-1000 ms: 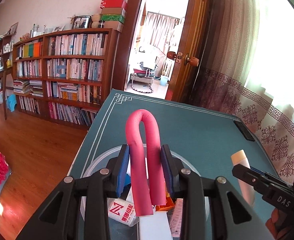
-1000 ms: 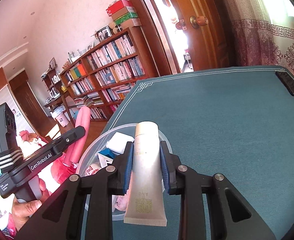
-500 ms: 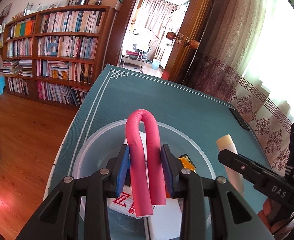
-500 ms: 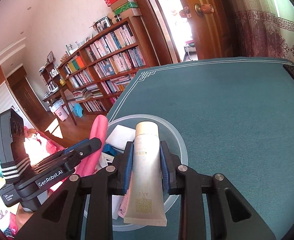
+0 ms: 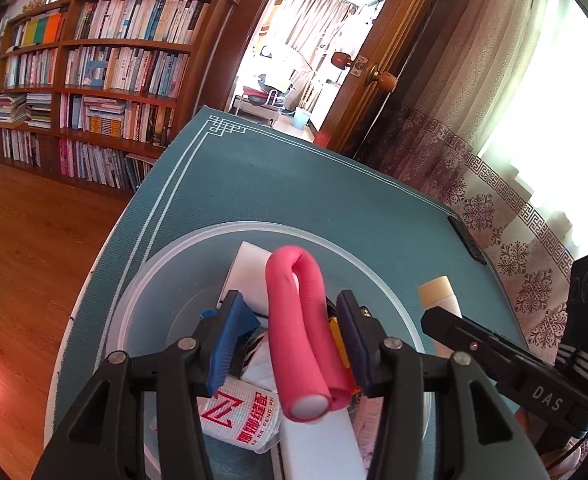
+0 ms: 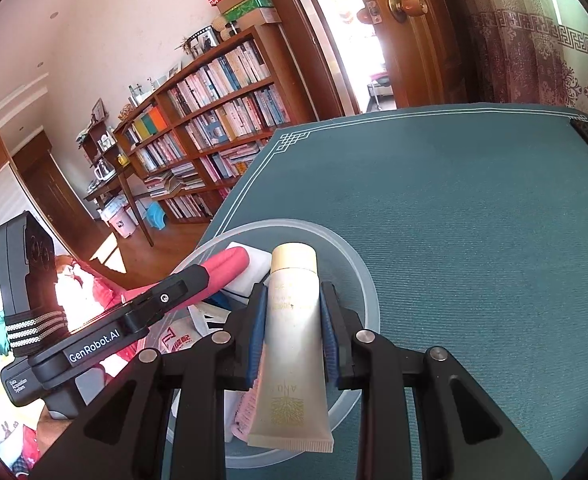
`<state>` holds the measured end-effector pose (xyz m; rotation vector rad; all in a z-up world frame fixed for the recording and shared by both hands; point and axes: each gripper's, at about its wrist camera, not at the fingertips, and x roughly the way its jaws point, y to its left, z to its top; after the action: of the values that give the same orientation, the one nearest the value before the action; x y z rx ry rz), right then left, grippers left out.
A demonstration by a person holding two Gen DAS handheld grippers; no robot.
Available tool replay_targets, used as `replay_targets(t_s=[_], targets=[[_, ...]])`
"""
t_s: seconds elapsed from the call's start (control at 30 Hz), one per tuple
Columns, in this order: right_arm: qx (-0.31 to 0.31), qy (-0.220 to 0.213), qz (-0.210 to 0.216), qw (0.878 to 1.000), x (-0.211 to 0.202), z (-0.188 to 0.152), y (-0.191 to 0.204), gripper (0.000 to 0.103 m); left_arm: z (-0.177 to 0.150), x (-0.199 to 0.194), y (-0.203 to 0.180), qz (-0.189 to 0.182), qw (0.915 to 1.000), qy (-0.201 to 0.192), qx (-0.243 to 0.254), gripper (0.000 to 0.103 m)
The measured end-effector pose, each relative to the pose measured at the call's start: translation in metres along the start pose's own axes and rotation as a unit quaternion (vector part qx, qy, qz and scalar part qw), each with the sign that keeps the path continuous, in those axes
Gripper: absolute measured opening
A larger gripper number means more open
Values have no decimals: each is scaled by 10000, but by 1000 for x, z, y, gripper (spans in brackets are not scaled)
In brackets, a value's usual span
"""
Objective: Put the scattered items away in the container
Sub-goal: 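Lower the foam tube into the bowl and open the left tool while the right tool lowers the cream tube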
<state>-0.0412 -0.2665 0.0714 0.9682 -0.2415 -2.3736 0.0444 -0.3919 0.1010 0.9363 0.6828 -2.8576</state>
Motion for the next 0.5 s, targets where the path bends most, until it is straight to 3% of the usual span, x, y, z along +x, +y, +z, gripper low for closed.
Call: replay_targets(t_s=[0.13,0.3,0.5], targets=[[-22,45,107,9999,4,1,7,28,5,-12,8,105,9997,-165,-143,62],[-126,126,261,9995,10,0,22,28,9,-26,11,456,9980,-428,-91,79],[-306,202,360,9987,23,0,43,28,12,-37,14,692,9959,-590,12,82]])
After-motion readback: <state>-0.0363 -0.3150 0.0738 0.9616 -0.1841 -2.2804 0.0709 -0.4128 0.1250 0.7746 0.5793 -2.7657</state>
